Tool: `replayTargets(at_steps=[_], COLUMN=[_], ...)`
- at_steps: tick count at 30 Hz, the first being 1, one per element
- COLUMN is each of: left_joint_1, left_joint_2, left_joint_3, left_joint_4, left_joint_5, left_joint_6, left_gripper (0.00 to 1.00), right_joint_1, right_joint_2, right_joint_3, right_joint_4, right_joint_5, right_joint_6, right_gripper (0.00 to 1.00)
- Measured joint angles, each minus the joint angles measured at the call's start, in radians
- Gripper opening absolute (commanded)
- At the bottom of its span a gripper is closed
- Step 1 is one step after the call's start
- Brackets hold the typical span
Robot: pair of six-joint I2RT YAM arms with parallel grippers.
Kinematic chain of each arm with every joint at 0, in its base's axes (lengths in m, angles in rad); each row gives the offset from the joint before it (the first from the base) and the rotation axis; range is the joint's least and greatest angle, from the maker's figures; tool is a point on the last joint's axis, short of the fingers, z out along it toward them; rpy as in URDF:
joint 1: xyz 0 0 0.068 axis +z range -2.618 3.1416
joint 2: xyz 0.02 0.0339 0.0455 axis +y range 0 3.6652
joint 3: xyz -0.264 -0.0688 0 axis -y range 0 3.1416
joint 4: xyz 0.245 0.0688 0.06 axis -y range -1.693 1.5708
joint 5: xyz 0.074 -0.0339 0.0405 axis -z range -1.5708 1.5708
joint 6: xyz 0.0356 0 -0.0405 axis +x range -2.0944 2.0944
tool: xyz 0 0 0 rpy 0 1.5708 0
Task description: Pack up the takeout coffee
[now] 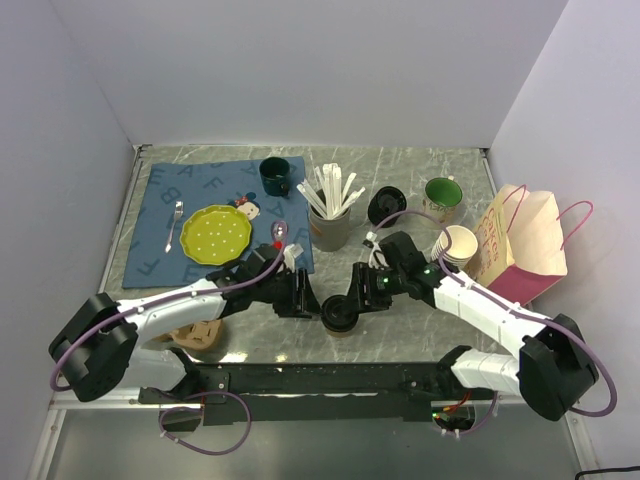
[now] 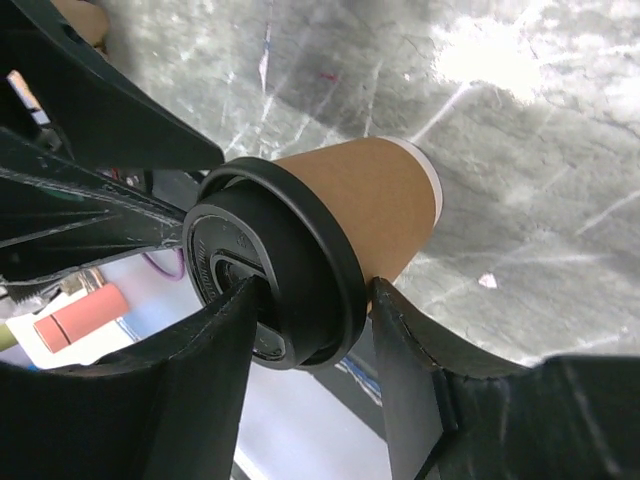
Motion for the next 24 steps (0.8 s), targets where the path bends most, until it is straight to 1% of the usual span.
replayTargets(at_steps=[4,9,14,17,19,24], left_joint_1=[0.0,-0.002,-0.002,-0.003,-0.003,-0.017], left_joint_2=[-0.004,-0.031,-0.048,-0.053,-0.058,-0.075], left_joint_3=[-0.024,-0.079,-0.093,-0.098,-0.097,-0.042], left_joint_4=[0.036,0.09,0.095,0.092,0.079,-0.054], left_joint_5=[0.007,0.008,0.007,0.007,0.004,-0.052], left_joint_6=[-0.023,-0.062,-0.077,-0.086,-0.087,-0.063], left_gripper=[0.49,0.5,0.5,0.53,0.59,0.68], right_joint_1=[-0.005,-0.006,-0.008,-0.008,-0.008,-0.003], right_joint_2=[-0.016,-0.05,-0.073,-0.084,-0.085,-0.078], right_joint_3=[-0.048,-0.12,-0.166,-0.182,-0.185,-0.169], right_joint_4=[0.065,0.186,0.275,0.305,0.316,0.31], right_joint_5=[-0.006,-0.014,-0.021,-0.021,-0.023,-0.021], right_joint_6=[0.013,0.033,0.041,0.034,0.024,-0.012], right_gripper=[0.48,0.45,0.44,0.43,0.43,0.43])
